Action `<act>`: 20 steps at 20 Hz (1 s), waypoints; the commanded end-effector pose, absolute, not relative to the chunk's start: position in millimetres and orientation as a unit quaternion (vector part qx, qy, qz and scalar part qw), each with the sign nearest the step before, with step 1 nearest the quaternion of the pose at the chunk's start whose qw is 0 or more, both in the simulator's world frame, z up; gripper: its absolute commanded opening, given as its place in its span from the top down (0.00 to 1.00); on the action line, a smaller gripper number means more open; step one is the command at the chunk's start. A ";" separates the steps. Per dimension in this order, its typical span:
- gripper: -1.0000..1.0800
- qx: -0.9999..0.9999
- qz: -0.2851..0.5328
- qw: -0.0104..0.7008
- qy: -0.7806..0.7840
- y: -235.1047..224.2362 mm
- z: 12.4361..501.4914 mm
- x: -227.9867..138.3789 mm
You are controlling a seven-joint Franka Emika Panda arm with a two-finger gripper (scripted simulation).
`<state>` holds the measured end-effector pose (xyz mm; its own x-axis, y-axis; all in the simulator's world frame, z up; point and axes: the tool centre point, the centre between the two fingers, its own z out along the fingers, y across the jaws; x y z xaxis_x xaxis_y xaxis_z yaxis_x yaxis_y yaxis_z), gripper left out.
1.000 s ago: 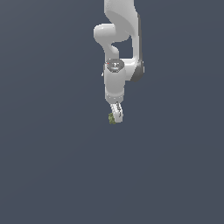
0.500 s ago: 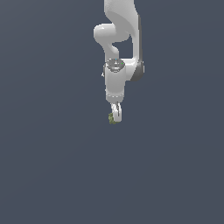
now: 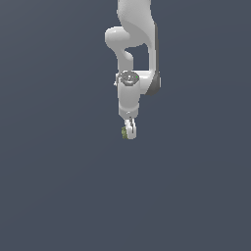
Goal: Pick up the object and move it to a goal position.
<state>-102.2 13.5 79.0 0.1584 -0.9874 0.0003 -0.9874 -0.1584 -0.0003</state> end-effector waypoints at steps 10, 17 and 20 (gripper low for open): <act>1.00 -0.760 0.000 0.000 0.650 13.6 49.9 -102.6; 1.00 -0.760 0.000 0.000 0.650 13.6 49.9 -102.6; 1.00 -0.760 -0.001 0.001 0.650 13.3 50.8 -102.1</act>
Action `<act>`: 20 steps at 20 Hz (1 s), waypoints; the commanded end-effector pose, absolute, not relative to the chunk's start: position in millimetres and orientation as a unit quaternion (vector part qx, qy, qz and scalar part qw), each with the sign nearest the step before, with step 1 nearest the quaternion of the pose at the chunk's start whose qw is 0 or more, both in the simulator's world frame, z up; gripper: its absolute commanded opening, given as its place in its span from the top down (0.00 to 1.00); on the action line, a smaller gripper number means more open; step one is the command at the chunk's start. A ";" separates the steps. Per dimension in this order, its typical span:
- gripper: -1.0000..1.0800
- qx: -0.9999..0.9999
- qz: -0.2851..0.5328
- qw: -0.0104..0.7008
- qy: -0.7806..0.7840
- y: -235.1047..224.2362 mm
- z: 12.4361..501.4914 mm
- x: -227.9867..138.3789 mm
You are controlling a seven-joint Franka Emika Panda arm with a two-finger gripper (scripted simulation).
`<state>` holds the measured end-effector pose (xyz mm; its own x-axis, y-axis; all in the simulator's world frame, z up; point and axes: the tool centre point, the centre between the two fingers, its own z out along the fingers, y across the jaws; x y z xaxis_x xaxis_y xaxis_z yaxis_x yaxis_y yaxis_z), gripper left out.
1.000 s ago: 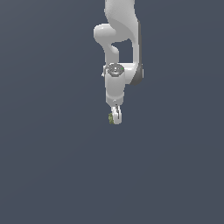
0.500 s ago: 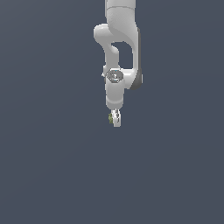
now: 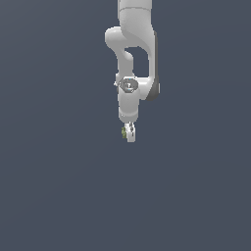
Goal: Pick up the object and move it to a goal position.
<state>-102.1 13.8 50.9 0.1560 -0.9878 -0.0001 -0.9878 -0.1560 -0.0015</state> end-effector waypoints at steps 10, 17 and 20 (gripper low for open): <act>1.00 -0.760 0.000 0.001 0.650 22.4 75.1 -103.3; 1.00 -0.760 -0.001 0.000 0.650 39.5 122.3 -105.4; 1.00 -0.760 -0.001 0.000 0.650 49.1 149.3 -106.5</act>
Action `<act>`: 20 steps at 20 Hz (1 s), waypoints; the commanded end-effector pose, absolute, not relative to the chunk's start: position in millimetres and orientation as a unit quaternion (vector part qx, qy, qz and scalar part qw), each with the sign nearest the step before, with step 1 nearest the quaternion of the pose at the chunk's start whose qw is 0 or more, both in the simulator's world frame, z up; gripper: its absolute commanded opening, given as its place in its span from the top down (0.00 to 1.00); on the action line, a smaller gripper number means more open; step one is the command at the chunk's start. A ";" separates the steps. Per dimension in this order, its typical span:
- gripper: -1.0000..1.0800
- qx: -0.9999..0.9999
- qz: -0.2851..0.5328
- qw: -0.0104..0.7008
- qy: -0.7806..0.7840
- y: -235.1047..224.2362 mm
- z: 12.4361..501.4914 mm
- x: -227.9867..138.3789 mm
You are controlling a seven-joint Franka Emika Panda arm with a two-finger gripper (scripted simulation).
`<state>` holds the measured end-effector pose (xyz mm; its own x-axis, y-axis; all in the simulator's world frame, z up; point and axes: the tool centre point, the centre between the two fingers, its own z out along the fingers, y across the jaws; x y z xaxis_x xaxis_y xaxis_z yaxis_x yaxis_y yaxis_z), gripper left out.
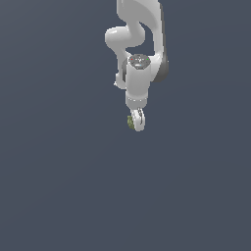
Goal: Pick up the object and move it to a goal position.
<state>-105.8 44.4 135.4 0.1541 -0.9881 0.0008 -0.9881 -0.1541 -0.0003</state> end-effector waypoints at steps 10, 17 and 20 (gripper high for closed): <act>1.00 0.759 0.002 0.001 -0.651 85.2 250.5 -110.0; 1.00 0.759 0.002 0.001 -0.651 111.1 320.1 -111.8; 1.00 0.760 0.002 0.001 -0.650 122.6 350.0 -112.2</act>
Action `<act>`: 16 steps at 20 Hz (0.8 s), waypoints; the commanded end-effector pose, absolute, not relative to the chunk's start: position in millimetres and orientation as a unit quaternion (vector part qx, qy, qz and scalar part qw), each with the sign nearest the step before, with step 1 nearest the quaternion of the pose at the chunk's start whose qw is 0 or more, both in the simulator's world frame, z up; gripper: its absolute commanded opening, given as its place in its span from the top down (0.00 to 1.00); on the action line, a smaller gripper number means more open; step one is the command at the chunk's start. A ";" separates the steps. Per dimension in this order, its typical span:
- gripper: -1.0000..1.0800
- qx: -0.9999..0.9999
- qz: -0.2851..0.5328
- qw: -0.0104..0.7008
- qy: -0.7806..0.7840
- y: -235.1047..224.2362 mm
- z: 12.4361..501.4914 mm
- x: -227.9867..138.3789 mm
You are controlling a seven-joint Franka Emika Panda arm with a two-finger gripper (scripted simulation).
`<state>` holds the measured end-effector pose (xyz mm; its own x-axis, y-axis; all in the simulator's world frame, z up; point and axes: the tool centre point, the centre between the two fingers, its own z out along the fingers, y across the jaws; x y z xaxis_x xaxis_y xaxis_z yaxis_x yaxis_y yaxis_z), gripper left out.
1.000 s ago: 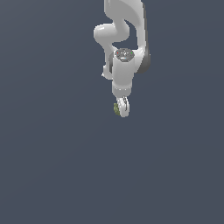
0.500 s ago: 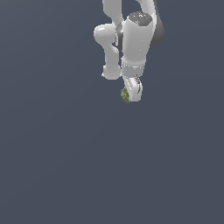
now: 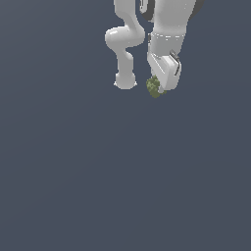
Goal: Pick up the object and move it to a goal position.
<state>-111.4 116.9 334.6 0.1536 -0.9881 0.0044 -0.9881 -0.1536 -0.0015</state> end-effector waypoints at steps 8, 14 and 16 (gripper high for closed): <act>1.00 0.760 0.001 0.000 -0.650 148.5 415.9 -111.8; 1.00 0.760 0.000 0.000 -0.650 160.2 445.0 -110.2; 1.00 0.760 0.000 0.000 -0.649 162.6 451.0 -109.8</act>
<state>-110.0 160.6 445.8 0.1566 -0.9877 0.0002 -0.9877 -0.1566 -0.0008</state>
